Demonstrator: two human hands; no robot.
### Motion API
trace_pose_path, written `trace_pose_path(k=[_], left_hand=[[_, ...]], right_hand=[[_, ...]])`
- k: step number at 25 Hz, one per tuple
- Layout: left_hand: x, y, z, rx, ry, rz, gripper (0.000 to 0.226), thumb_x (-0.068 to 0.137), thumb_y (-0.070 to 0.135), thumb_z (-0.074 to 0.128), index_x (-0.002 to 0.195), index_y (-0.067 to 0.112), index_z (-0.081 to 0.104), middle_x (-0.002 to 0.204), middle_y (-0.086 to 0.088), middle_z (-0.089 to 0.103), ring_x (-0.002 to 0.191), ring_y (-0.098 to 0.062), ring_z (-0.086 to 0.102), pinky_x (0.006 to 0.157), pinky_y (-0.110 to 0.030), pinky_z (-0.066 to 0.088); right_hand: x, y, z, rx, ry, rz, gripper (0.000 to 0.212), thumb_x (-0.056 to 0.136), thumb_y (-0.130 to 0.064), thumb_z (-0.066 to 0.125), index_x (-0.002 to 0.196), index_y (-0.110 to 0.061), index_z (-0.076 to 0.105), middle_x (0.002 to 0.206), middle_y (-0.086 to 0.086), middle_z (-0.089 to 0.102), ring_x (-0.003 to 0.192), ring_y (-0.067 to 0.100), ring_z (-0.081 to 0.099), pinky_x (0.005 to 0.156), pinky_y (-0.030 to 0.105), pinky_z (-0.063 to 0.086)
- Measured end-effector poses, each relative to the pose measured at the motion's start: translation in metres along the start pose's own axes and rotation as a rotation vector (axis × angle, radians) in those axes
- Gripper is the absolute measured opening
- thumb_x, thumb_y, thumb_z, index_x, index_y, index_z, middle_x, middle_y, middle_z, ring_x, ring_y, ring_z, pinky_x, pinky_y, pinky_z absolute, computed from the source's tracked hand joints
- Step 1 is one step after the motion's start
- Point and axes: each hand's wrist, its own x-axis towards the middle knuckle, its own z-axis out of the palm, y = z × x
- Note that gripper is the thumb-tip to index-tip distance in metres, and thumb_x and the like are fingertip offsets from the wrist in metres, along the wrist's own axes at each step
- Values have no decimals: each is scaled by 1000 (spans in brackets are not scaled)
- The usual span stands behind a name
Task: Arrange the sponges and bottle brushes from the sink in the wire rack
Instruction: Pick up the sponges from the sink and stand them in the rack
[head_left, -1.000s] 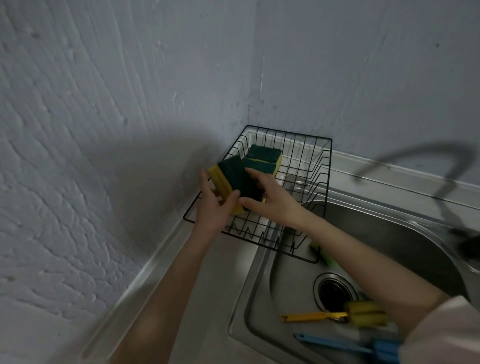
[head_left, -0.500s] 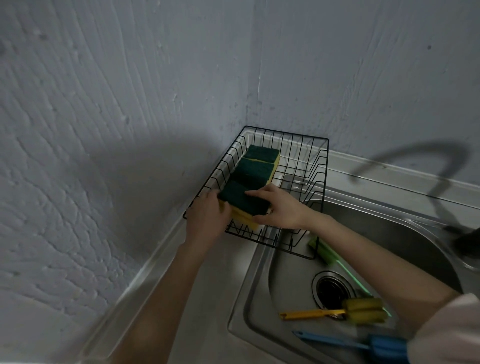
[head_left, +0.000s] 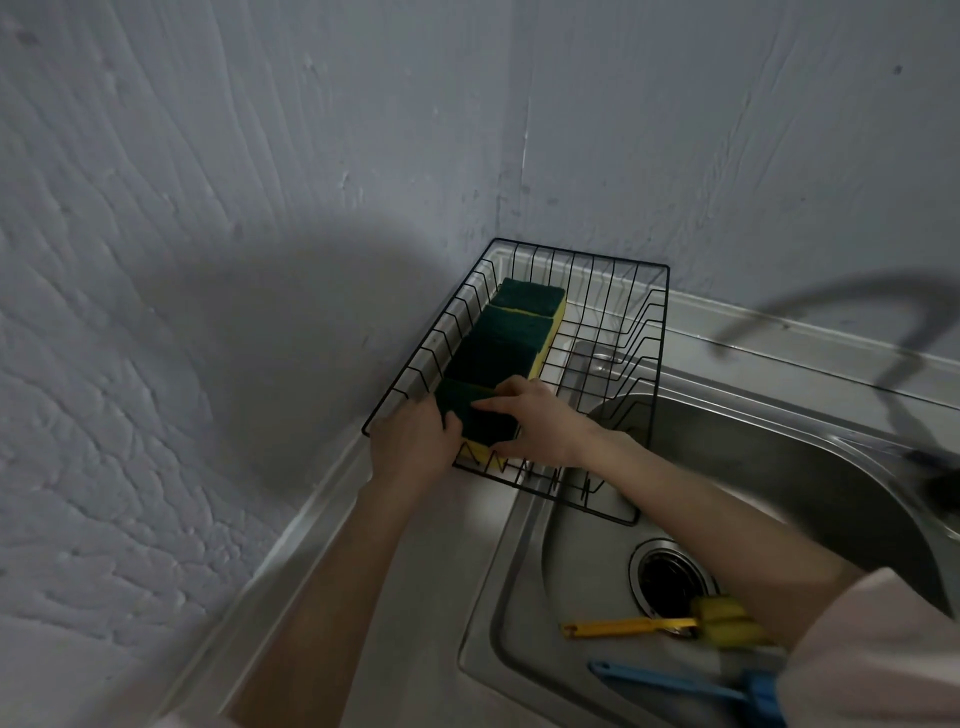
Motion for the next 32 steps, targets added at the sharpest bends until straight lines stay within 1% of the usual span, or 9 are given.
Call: trace_pose_path(k=[2, 5, 7, 14, 18, 22, 25, 29, 32], left_hand=[[0, 1, 1, 25, 1, -4, 33, 93, 23, 37, 99, -2, 57, 104, -22, 64, 95, -34, 59, 75, -36, 42], [-2, 5, -1, 61, -12, -23, 37, 94, 24, 37, 114, 0, 55, 127, -21, 52, 115, -35, 48, 90, -41, 40], [-2, 6, -1, 72, -26, -31, 38, 94, 25, 36, 118, 2, 54, 134, -18, 47, 120, -34, 44, 94, -41, 39], [-1, 3, -1, 129, -91, -28, 37, 94, 26, 31, 103, 0, 57, 128, -16, 54, 113, -32, 51, 91, -39, 39], [-4, 5, -3, 119, -68, -32, 36, 93, 24, 32, 100, -1, 57, 122, -17, 58, 107, -32, 54, 89, -37, 39], [-5, 8, -9, 97, -112, -38, 35, 92, 25, 36, 106, 2, 58, 117, -17, 61, 105, -31, 56, 82, -35, 38], [-8, 11, -18, 96, -166, -38, 40, 93, 28, 37, 124, 7, 51, 128, -15, 56, 115, -31, 52, 91, -36, 41], [-22, 24, -29, 7, -132, 34, 39, 94, 24, 38, 125, 3, 50, 131, -16, 53, 117, -30, 51, 94, -39, 42], [-37, 37, -38, -75, -72, 87, 37, 95, 21, 38, 125, 3, 50, 130, -17, 53, 114, -30, 53, 92, -38, 45]], right_hand=[[0, 0, 2, -6, 32, -5, 63, 84, -28, 62, 141, -24, 35, 139, 11, 32, 127, 27, 33, 107, 34, 34], [0, 0, 4, -53, 65, -13, 63, 84, -32, 61, 141, -26, 35, 134, 9, 34, 122, 26, 34, 104, 35, 37], [1, 0, 4, -97, 73, -20, 63, 85, -34, 60, 141, -27, 34, 133, 8, 37, 120, 25, 35, 102, 35, 38], [-3, 3, 1, -27, 16, -20, 58, 88, -33, 56, 141, -23, 36, 143, 7, 35, 130, 23, 31, 108, 35, 34], [-10, 6, -1, 59, -18, -2, 49, 92, -29, 49, 139, -20, 39, 148, 5, 34, 135, 23, 32, 111, 39, 33], [-15, 4, -7, 75, -6, -4, 47, 94, -25, 45, 140, -19, 38, 148, 6, 35, 136, 23, 34, 111, 39, 33], [-23, 3, -12, 65, 36, 12, 48, 94, -23, 44, 141, -20, 36, 149, 7, 35, 136, 24, 32, 112, 38, 32], [-37, 5, -19, 12, 96, 41, 49, 94, -23, 43, 142, -21, 33, 149, 8, 35, 136, 27, 29, 113, 42, 30], [-52, 8, -23, 29, 145, 51, 50, 93, -23, 44, 142, -20, 33, 148, 9, 36, 134, 28, 34, 112, 44, 32]])
